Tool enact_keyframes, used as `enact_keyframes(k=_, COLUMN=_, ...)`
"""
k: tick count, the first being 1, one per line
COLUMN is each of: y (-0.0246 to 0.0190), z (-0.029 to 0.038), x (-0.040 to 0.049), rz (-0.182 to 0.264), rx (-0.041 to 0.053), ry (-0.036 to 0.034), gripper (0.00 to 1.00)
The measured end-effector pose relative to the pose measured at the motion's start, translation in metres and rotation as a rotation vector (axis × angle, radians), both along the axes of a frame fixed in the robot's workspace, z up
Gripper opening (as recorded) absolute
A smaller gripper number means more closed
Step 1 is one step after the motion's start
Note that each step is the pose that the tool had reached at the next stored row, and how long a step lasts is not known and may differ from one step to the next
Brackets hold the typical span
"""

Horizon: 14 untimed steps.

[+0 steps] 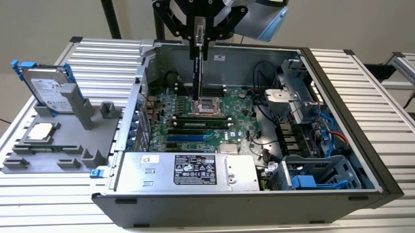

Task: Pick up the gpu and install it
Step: 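Insert the gpu into the slot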

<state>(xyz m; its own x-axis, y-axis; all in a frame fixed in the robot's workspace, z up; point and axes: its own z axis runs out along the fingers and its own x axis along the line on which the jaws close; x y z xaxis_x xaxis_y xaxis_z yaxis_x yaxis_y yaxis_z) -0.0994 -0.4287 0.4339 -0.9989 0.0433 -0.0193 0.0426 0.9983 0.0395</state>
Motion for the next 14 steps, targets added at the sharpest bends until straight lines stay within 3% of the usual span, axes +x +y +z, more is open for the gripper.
enact_keyframes(k=14, y=0.0, z=0.0, x=0.0037, rz=0.0, rx=0.0, ry=0.0, gripper=0.0)
